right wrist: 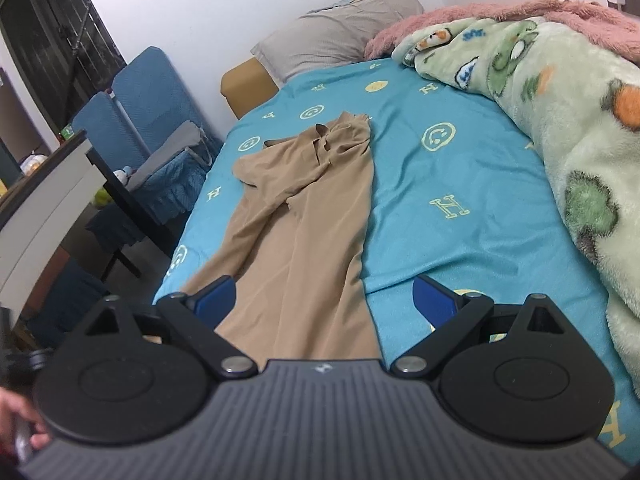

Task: Fold clothes
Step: 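Grasp the shirt hem with the left gripper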

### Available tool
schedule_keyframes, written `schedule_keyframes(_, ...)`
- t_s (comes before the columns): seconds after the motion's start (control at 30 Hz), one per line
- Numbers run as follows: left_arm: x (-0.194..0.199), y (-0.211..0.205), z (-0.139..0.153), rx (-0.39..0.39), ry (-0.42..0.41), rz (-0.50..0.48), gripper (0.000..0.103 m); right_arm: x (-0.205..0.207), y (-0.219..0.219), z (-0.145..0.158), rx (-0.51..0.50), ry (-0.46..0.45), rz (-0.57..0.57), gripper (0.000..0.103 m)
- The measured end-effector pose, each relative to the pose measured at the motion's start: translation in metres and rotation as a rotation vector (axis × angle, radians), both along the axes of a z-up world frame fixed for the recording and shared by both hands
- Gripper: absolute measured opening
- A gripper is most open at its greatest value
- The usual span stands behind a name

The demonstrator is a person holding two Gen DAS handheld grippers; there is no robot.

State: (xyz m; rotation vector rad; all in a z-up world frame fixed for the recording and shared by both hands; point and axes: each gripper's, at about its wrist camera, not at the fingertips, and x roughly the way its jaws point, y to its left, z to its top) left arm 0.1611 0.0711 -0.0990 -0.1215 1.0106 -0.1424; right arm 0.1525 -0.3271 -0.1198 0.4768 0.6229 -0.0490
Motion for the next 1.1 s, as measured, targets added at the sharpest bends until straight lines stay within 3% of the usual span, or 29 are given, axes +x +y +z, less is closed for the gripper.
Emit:
schedule_keyframes(0.13,-0.046,-0.049,0.027,0.095,-0.150,-0.173,0.004,0.000,0.006,0.001,-0.024,-0.011,0.009,0.097)
schedule_keyframes(0.27,-0.081,-0.107,0.023,0.192,-0.197,-0.313,0.004,0.003,0.011,-0.002,-0.030,0.008,0.041,0.097)
schedule_keyframes(0.4,-0.090,-0.140,-0.004,0.230,-0.089,-0.424,0.011,0.004,0.012,-0.004,-0.020,0.025,0.058,0.097)
schedule_keyframes(0.5,-0.088,-0.132,-0.012,0.114,0.007,-0.482,0.023,0.005,0.009,-0.007,0.012,0.036,0.057,0.097)
schedule_keyframes(0.6,-0.082,-0.098,-0.004,-0.030,-0.008,-0.403,0.043,0.005,0.006,-0.010,0.046,0.045,0.053,0.097)
schedule_keyframes(0.67,-0.072,-0.073,-0.002,-0.123,-0.009,-0.310,0.046,0.007,0.003,-0.013,0.078,0.058,0.053,0.097)
schedule_keyframes(0.77,-0.043,-0.042,-0.017,-0.259,0.056,-0.117,0.053,0.014,-0.005,-0.027,0.187,0.125,0.044,0.097)
schedule_keyframes(0.83,-0.027,-0.033,-0.027,-0.298,0.074,-0.051,0.053,0.018,-0.012,-0.039,0.258,0.182,0.025,0.097)
schedule_keyframes(0.93,-0.011,-0.033,-0.039,-0.275,0.114,-0.033,0.052,0.017,-0.022,-0.051,0.338,0.228,-0.025,0.097)
schedule_keyframes(1.1,-0.002,-0.030,-0.062,-0.234,0.233,0.039,0.044,0.015,-0.024,-0.056,0.364,0.235,-0.064,0.096)
